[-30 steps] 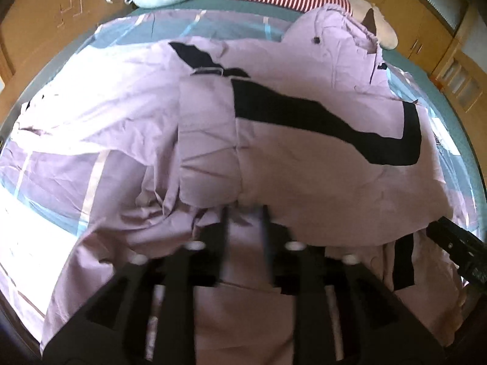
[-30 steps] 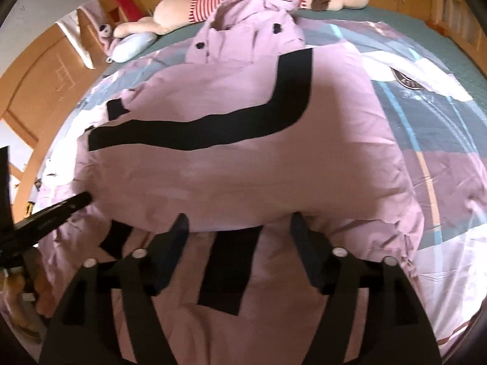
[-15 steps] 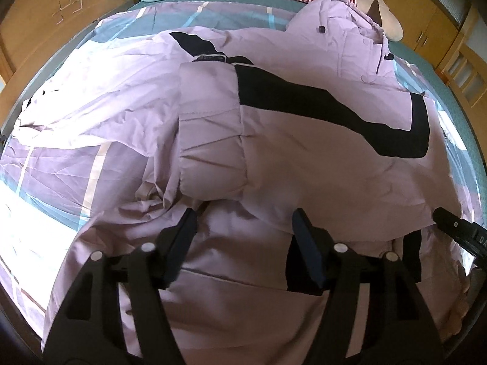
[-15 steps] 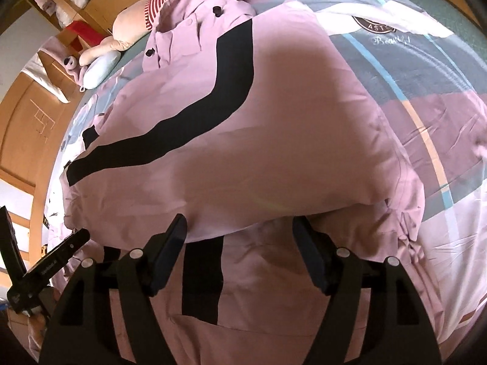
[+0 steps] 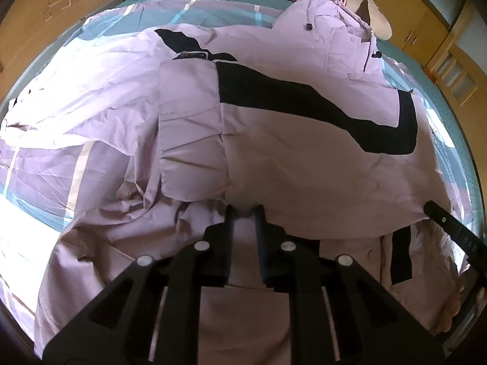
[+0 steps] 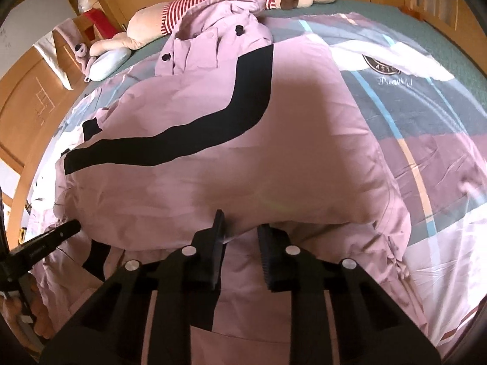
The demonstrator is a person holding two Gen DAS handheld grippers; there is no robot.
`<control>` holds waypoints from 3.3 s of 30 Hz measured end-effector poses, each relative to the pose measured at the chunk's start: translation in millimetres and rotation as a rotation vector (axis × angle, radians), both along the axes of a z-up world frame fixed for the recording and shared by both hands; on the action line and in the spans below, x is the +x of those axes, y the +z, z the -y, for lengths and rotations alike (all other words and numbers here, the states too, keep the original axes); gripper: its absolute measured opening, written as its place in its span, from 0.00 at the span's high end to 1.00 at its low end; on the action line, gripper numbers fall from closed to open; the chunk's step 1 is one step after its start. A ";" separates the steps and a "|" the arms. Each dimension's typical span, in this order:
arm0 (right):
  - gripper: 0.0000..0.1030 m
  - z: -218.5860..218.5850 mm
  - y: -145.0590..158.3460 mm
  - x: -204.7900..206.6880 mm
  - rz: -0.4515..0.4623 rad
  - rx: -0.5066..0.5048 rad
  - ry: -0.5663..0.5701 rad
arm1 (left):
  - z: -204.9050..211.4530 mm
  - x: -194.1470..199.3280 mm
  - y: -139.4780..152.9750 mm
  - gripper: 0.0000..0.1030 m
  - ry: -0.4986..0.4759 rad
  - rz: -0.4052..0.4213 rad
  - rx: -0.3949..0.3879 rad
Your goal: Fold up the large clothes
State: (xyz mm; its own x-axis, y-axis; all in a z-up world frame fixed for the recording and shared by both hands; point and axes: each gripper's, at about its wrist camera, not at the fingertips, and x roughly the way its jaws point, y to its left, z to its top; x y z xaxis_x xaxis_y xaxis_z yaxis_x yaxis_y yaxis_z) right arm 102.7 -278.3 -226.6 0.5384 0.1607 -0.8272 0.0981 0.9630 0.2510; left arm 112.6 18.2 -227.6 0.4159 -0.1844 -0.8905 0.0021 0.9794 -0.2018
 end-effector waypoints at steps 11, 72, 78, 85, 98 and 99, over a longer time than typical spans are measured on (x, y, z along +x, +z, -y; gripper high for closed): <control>0.75 0.9 -7.9 3.0 -0.066 0.034 0.002 | -3.3 -1.6 3.1 0.57 0.026 0.013 0.012; 0.06 -19.8 -33.0 15.4 -0.047 -0.311 0.067 | -299.8 32.8 -73.0 0.19 0.737 -0.057 -0.731; 0.05 -20.8 -33.5 14.8 -0.045 -0.320 0.067 | -310.2 28.4 -82.6 0.19 0.789 -0.007 -0.889; 0.03 -19.7 -35.0 14.6 -0.036 -0.314 0.066 | -310.2 34.8 -45.6 0.97 0.719 0.165 -0.877; 0.02 -23.2 -36.3 15.0 -0.037 -0.339 0.051 | -79.5 27.2 92.1 0.96 0.071 0.423 -0.488; 0.02 -23.6 -36.4 14.9 -0.038 -0.341 0.050 | -59.9 26.5 85.5 0.96 0.025 0.381 -0.486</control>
State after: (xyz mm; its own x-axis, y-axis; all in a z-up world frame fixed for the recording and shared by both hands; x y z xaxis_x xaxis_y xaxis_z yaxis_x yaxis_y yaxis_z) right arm 117.6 -254.7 -263.0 0.5046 -0.1027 -0.8572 0.0515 0.9947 -0.0889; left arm 139.2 78.1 -142.1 0.6976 -0.5179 -0.4952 0.1396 0.7761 -0.6150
